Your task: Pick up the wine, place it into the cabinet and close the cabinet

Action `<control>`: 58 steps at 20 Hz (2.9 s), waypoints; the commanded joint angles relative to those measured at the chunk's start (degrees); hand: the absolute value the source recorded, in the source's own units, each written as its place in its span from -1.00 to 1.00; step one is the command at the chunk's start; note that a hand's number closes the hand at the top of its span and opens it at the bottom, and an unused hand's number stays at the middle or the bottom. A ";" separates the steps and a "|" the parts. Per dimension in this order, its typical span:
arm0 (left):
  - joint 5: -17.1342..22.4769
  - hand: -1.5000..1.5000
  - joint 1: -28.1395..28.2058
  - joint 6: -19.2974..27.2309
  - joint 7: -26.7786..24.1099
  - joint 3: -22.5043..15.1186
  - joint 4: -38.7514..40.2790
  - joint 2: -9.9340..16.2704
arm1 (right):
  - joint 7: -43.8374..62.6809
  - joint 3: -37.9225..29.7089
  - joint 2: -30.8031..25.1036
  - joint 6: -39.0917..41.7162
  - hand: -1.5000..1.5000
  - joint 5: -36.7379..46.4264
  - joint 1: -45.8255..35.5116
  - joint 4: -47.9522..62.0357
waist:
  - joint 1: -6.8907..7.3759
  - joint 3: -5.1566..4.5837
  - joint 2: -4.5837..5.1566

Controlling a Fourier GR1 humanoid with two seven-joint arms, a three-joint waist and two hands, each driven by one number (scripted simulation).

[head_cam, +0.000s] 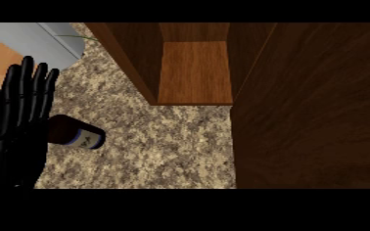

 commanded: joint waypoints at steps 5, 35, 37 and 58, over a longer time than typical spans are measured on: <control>9.39 -1.00 -5.98 -6.52 -2.45 14.96 8.45 9.42 | -6.66 -2.85 0.32 2.43 -1.00 -3.28 9.98 -3.70 | -1.08 -1.85 -2.33; 21.62 -1.00 -11.92 5.35 22.44 11.90 2.10 5.54 | 22.53 -3.49 -2.77 10.54 -1.00 -19.83 8.54 -17.81 | -0.60 -1.84 -2.39; 23.35 -1.00 -7.79 1.02 17.51 13.27 4.91 4.57 | 24.56 -5.19 -3.42 9.26 -1.00 -21.22 3.94 -15.76 | -0.49 -1.86 -2.35; 22.20 -1.00 3.21 -5.23 10.91 18.73 7.98 4.18 | 21.65 -4.16 0.53 13.70 -1.00 -18.59 9.51 -17.34 | -0.56 -1.86 -2.37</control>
